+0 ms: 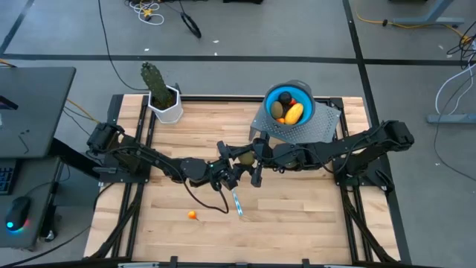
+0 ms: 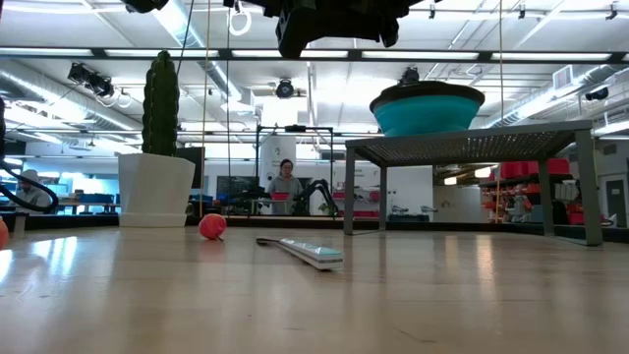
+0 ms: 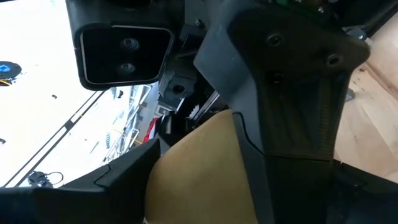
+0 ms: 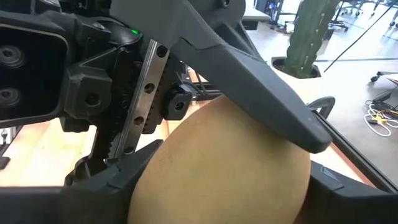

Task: Pick & Place Fruit
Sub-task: Put the brown kiwi in the blue strainer bowl on the shelf, then put the orange peach in the blue strainer bowl on the shelf

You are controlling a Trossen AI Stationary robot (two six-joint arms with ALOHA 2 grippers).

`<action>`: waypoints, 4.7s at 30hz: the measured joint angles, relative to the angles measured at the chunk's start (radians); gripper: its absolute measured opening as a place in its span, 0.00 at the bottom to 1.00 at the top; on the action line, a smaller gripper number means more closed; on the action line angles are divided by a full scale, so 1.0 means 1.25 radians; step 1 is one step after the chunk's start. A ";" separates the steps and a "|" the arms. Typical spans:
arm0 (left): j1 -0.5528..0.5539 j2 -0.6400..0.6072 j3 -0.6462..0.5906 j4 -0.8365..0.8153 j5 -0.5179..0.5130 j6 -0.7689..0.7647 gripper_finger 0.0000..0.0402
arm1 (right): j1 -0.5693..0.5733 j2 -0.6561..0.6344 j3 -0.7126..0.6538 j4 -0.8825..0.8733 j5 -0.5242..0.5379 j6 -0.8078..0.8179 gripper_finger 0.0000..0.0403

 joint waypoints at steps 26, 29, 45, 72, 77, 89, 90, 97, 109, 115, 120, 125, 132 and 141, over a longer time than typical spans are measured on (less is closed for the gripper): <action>-0.019 0.000 0.000 -0.002 -0.109 0.029 0.99 | 0.000 0.000 0.000 -0.049 0.082 -0.024 0.67; -0.026 0.000 0.000 0.001 -0.156 0.050 0.99 | 0.000 -0.001 0.000 -0.053 0.089 -0.029 0.67; -0.065 -0.005 -0.002 0.045 -0.283 0.091 0.99 | 0.000 -0.029 0.002 -0.128 0.156 -0.033 0.67; -0.040 -0.032 -0.044 0.084 -0.384 -0.077 0.99 | -0.059 -0.272 -0.002 -0.415 0.456 -0.143 0.67; 0.008 -0.032 -0.087 0.082 -0.266 -0.217 0.99 | -0.147 -0.302 -0.001 -0.419 0.434 -0.191 0.67; 0.113 -0.032 -0.160 0.063 -0.128 -0.445 0.96 | -0.384 -0.305 -0.006 -0.447 0.281 -0.170 0.68; 0.115 -0.032 -0.161 0.063 -0.128 -0.451 0.96 | -0.395 -0.305 -0.006 -0.453 0.277 -0.156 0.69; 0.121 -0.032 -0.163 0.064 -0.127 -0.495 0.92 | -0.445 -0.305 -0.007 -0.492 0.169 -0.107 0.76; 0.157 -0.031 -0.186 0.067 -0.110 -0.548 0.92 | -0.457 -0.305 -0.007 -0.498 0.162 -0.107 0.86; 0.205 -0.036 -0.235 0.071 -0.063 -0.642 0.92 | -0.437 -0.316 -0.008 -0.496 0.137 -0.087 0.86; 0.247 -0.110 -0.298 0.070 0.069 -0.741 0.92 | -0.388 -0.347 -0.008 -0.461 0.018 -0.067 0.86; 0.306 -0.238 -0.380 0.039 0.289 -0.868 0.92 | -0.337 -0.355 -0.008 -0.416 -0.173 -0.039 0.86; 0.315 -0.384 -0.395 -0.295 0.440 -0.988 0.92 | -0.236 -0.283 -0.008 -0.417 -0.296 -0.029 0.86; 0.203 -0.331 -0.396 -0.439 0.437 -1.009 0.88 | -0.121 -0.160 -0.008 -0.410 -0.194 -0.015 0.86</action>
